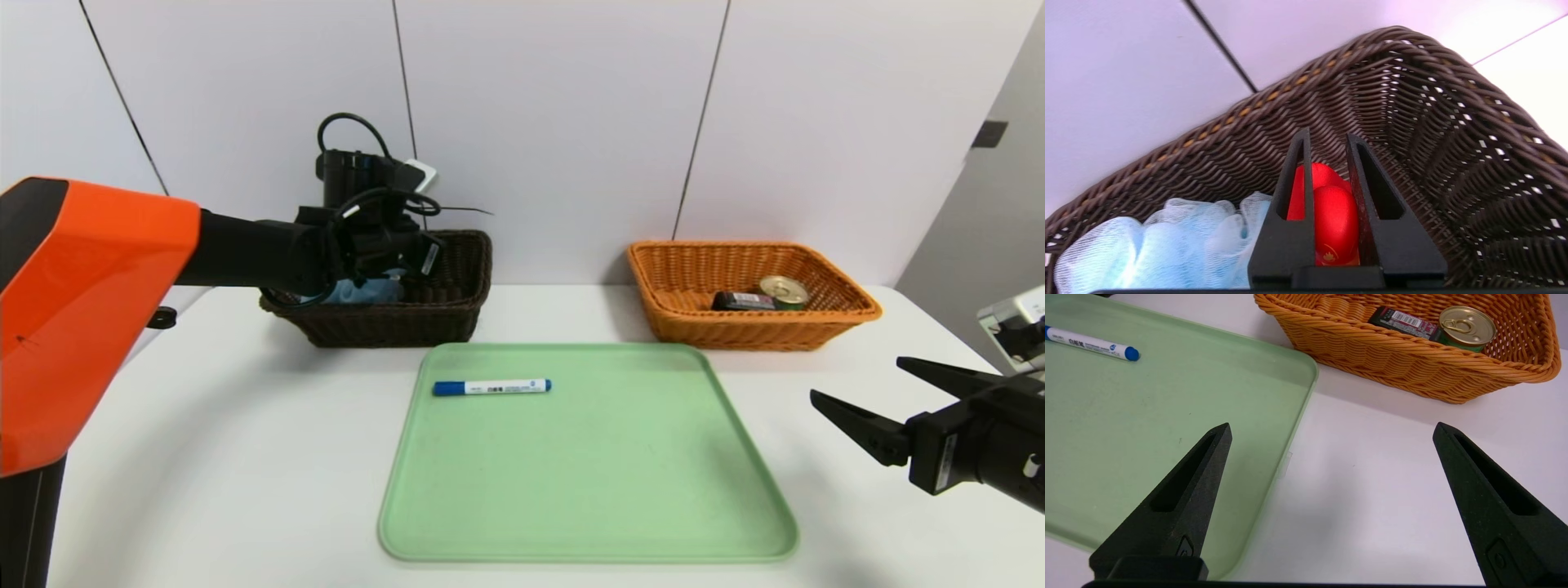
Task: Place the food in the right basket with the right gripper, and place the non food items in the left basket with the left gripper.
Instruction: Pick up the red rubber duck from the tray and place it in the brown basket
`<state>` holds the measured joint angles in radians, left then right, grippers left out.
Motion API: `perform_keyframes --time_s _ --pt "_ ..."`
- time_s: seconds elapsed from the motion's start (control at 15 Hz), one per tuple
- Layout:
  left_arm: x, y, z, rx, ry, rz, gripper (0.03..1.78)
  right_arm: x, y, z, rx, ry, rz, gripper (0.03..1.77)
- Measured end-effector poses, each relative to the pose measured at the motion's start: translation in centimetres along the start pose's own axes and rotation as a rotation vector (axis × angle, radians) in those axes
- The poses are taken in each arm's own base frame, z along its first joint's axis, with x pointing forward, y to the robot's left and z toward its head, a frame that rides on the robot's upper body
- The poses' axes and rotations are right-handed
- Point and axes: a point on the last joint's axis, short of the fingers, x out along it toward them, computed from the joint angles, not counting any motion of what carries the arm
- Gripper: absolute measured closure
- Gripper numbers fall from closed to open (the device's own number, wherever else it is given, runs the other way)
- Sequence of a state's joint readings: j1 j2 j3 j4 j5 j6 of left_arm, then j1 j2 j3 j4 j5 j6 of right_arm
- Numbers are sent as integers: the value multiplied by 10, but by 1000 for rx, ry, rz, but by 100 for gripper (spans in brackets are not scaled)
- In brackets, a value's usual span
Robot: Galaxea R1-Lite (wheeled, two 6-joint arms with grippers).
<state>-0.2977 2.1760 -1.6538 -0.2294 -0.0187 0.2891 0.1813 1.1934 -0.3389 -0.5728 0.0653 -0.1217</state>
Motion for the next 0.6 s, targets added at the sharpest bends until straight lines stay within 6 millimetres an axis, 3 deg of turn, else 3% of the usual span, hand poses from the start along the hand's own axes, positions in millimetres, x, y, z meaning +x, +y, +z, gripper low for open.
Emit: perform_keyframes --time_s 0.27,0.6 --pt "0 0 1 -4 -10 8 91 0 0 -1 0 3 2 10" --pt "-4 4 12 -1 -86 28 52 0 0 0 -4 1 1 10"
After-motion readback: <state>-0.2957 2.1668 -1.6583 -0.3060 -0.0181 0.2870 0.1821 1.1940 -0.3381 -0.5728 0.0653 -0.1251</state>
